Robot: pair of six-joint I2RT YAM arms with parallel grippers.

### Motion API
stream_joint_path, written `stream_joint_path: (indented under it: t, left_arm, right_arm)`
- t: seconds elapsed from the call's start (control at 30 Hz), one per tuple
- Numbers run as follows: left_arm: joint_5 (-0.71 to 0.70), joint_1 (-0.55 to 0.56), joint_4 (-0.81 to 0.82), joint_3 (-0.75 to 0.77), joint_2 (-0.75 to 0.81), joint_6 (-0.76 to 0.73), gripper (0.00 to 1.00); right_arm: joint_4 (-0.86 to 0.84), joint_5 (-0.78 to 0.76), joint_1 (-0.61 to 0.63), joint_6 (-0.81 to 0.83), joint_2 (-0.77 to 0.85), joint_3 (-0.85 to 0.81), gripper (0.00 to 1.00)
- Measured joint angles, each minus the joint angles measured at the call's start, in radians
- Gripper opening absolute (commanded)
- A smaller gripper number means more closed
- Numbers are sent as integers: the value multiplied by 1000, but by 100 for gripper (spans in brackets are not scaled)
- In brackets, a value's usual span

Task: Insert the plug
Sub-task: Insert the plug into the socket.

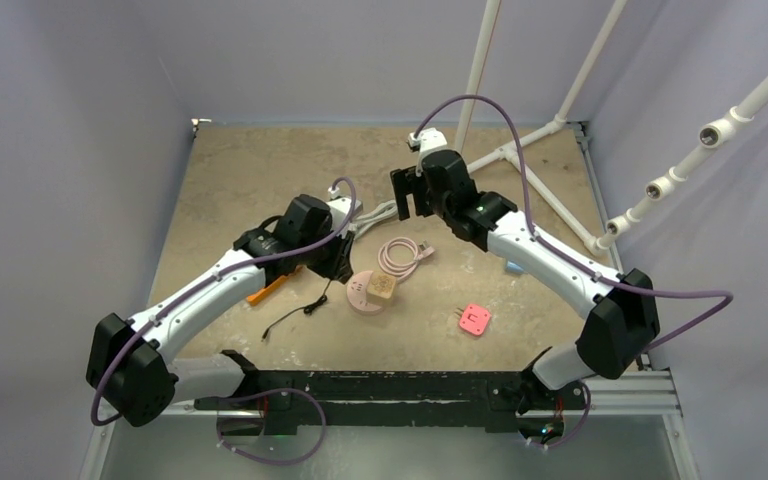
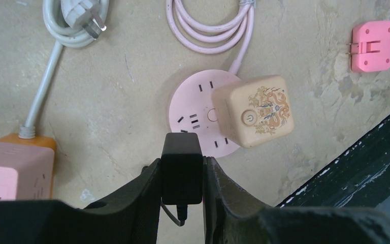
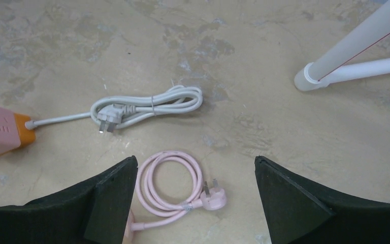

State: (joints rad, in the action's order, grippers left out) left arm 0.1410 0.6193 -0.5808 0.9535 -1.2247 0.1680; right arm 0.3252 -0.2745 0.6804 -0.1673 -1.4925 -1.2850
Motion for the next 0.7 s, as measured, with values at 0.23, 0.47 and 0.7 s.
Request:
stream_joint_path:
  t: [0.23,0.47,0.7]
  left_arm:
    - [-36,13,26,-49,0,114,0]
    - [-76,54,83,-72,0,183,0]
    - [-114,76,132,-101,-19,199,0]
  right_arm:
    - [-63,-21,0,-39,2,51,85]
    - [-116,-16,0,-58,2,89,85]
    - [-143,4,0,-68,2,114,85]
